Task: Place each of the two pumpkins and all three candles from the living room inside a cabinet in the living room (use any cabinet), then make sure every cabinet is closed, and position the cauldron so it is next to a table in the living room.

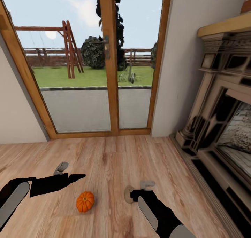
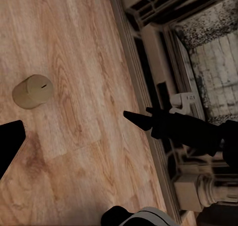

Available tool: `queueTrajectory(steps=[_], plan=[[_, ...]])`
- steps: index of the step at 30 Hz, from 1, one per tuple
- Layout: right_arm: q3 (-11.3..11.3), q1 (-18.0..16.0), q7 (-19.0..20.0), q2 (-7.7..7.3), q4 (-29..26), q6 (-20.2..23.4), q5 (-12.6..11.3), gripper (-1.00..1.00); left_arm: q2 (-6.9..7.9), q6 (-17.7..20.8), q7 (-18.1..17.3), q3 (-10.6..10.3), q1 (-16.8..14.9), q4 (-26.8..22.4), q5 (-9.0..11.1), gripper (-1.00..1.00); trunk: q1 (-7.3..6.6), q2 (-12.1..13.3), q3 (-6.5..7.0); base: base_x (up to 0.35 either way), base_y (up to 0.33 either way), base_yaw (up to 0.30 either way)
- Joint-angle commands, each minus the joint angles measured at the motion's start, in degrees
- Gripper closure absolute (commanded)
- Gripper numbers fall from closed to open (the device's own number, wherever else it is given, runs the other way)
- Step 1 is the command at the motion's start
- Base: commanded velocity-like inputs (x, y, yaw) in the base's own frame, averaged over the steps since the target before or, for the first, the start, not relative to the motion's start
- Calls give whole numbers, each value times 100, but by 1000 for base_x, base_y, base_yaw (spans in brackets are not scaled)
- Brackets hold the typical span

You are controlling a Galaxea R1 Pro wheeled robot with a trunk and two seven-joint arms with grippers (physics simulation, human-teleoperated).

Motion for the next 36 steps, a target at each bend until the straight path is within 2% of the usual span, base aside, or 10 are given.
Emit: queueTrajectory(steps=[1,9,24,36], plan=[[21,-7,-58,-3,-5,11,-55,-100,3,12,-30,-5,-4,3,-16,-100,1,-2,-5,160,162,0],[15,-7,-73,-1,8,2,-61,-100,-3,5,-30,-3,-4,3,-6,-100,1,-2,-5,91,153,0],[13,-5,-79,6,65,-70,-64,-100,-19,0,-30,1,-4,1,65,-100,1,-2,-5,64,12,0],[17,-5,-79,6,68,-86,-55,-100,-23,-5,-30,0,-4,3,78,-100,1,-2,-5,187,36,0]])
